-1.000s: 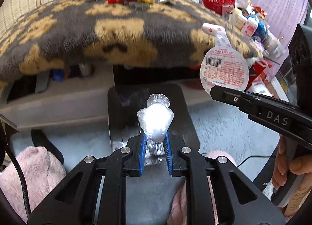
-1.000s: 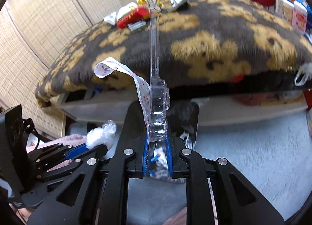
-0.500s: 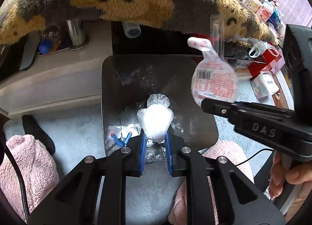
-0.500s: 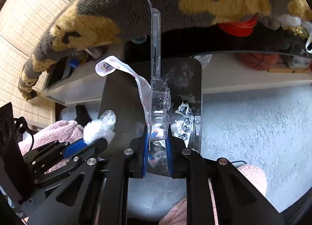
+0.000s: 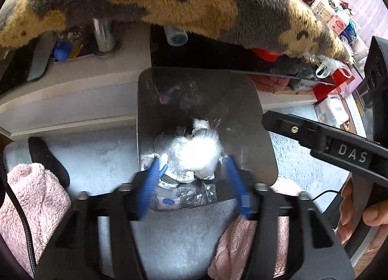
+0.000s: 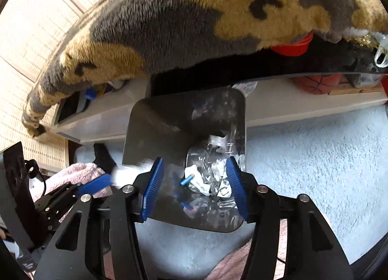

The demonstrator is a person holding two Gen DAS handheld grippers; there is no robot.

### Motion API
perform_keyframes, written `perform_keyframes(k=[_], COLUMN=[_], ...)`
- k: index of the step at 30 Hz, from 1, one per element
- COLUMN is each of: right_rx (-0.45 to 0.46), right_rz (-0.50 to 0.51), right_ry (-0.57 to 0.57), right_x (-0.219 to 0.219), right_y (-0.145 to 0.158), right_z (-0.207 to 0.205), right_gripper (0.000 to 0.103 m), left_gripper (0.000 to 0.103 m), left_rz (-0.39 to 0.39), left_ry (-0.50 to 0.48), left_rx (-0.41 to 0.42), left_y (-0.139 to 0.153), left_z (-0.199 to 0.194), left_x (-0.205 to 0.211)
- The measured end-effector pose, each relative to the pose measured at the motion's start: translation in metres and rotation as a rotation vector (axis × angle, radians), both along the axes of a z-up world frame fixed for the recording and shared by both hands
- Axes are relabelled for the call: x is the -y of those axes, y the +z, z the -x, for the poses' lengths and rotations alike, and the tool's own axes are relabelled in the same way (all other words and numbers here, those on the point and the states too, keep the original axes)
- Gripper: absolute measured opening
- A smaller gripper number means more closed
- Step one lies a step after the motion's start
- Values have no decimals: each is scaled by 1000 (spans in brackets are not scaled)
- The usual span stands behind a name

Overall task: Collect trash
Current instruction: 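Carry both items over the black bin and open both tools to drop them, then grasp the silver batteries with the left tool while the right tool grasps crumpled foil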

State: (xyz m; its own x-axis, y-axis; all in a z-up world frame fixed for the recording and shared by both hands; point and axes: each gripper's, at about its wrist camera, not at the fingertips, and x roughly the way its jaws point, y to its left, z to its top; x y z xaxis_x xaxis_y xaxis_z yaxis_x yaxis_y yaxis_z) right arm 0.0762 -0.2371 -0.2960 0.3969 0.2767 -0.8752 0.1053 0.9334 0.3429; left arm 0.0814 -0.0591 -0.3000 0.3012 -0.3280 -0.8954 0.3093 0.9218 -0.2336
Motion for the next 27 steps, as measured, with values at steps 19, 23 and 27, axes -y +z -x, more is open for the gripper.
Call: perform_keyframes(k=[19, 23, 27], right_rx=[231, 265, 293], right_rz=[48, 61, 76], right_ry=[-46, -62, -74], right_x=[31, 40, 47], right_y=[93, 110, 121], right_z=[3, -15, -38], right_gripper=[97, 97, 97], left_gripper=[95, 95, 95], left_rz=[33, 45, 39], left_ry=[21, 41, 58], left_rx=[174, 210, 229], left_y=[85, 105, 117], left_z=[-1, -19, -42], left_x=[-10, -12, -12])
